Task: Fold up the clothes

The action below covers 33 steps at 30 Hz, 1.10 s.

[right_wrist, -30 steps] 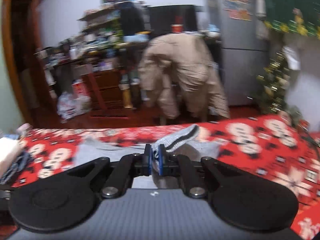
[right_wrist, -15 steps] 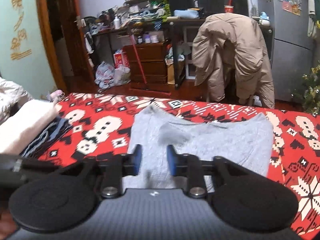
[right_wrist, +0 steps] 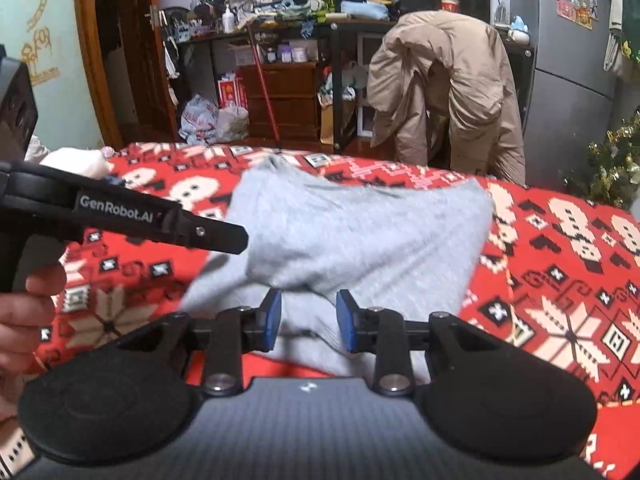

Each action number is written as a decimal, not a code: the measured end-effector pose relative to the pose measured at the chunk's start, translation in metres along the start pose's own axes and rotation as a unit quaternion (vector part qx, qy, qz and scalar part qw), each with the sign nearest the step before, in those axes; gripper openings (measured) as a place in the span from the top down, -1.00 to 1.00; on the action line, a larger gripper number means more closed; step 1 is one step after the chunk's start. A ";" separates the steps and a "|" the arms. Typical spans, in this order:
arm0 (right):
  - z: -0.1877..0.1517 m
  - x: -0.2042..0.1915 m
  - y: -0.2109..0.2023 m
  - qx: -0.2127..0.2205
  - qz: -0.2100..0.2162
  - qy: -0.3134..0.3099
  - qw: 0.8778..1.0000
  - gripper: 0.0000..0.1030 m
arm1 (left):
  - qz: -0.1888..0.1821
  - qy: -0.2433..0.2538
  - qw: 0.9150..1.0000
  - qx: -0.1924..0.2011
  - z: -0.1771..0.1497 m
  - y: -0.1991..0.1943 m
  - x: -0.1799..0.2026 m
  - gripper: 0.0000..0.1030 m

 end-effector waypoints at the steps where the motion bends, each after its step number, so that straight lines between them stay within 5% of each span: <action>1: -0.002 0.003 0.000 -0.002 -0.001 0.001 1.000 0.36 | 0.003 0.017 1.000 -0.003 -0.001 0.004 0.004 0.43; 6: -0.008 0.015 0.000 -0.003 0.003 0.018 1.000 0.36 | 0.019 0.082 0.996 -0.002 -0.003 0.017 0.020 0.43; 8: -0.009 0.018 0.000 -0.002 -0.003 0.013 1.000 0.36 | 0.031 0.090 0.995 -0.010 -0.003 0.021 0.021 0.62; 9: -0.009 0.016 0.001 -0.001 -0.010 0.007 1.000 0.36 | 0.038 0.094 0.995 -0.014 -0.003 0.023 0.022 0.89; 10: -0.008 0.015 0.002 0.000 -0.018 0.000 1.000 0.36 | 0.040 0.093 0.995 -0.017 -0.002 0.024 0.022 0.89; 15: -0.009 0.013 0.007 0.005 -0.075 -0.060 0.995 0.38 | -0.010 -0.005 0.999 -0.031 0.002 0.015 0.014 0.90; 17: -0.012 0.008 0.016 -0.006 -0.084 -0.098 0.992 0.73 | -0.031 -0.046 0.998 -0.037 0.004 0.012 0.011 0.90; 22: -0.017 0.005 0.018 -0.015 -0.090 -0.148 0.985 0.98 | -0.060 -0.108 0.991 -0.058 0.011 0.008 0.010 0.90; 27: -0.012 0.031 -0.011 0.001 -0.070 -0.095 0.993 0.98 | -0.069 -0.141 0.984 -0.088 0.005 0.005 0.005 0.90; 33: -0.025 0.035 0.001 -0.029 -0.056 -0.113 0.992 0.97 | -0.031 -0.105 0.988 -0.112 -0.017 0.021 0.003 0.86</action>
Point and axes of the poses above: each gripper's, at about its wrist camera, not at the fingertips, and y roughly the way its jaws point, x to its right, z to its top, the point moved 5 cm from there along y, roughly the way its jaws point, and after that the axes turned 4 degrees about -x, right-handed, at the moved point
